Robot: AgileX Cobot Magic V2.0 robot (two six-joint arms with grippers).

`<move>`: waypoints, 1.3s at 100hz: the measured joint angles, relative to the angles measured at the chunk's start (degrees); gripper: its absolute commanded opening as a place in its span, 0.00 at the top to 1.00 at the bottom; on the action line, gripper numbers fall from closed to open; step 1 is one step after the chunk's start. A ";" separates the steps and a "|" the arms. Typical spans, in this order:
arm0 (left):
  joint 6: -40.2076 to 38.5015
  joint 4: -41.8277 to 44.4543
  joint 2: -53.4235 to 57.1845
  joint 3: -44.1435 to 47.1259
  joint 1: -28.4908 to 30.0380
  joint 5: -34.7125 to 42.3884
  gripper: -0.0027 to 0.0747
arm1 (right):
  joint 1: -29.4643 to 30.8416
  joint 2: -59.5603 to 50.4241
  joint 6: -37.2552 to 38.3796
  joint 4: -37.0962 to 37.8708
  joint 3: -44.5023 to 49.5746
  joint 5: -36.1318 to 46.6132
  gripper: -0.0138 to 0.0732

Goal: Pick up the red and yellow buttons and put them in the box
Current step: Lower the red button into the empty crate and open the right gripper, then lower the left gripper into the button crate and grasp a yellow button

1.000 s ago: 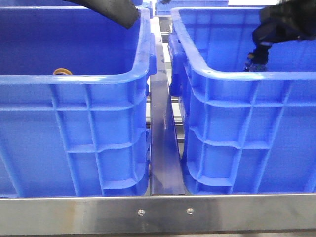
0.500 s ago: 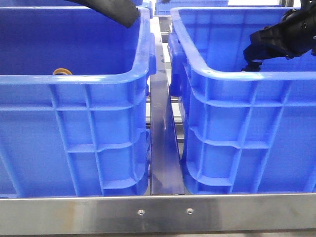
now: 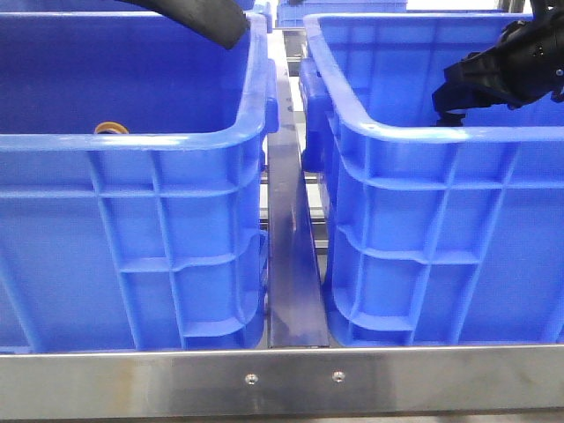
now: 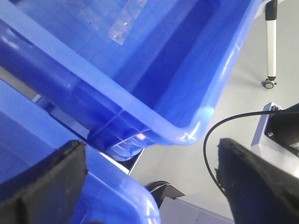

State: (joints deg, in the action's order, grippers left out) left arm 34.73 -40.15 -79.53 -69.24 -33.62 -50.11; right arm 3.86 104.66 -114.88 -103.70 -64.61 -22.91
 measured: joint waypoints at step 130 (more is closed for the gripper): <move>-0.38 0.43 0.00 0.00 0.00 0.79 0.26 | 0.00 -39.36 -0.27 -0.13 24.69 3.91 0.19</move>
State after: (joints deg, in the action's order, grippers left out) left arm 34.36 -39.72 -79.53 -69.24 -33.62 -49.32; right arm 3.86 65.30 -115.15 -103.82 -39.92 -19.00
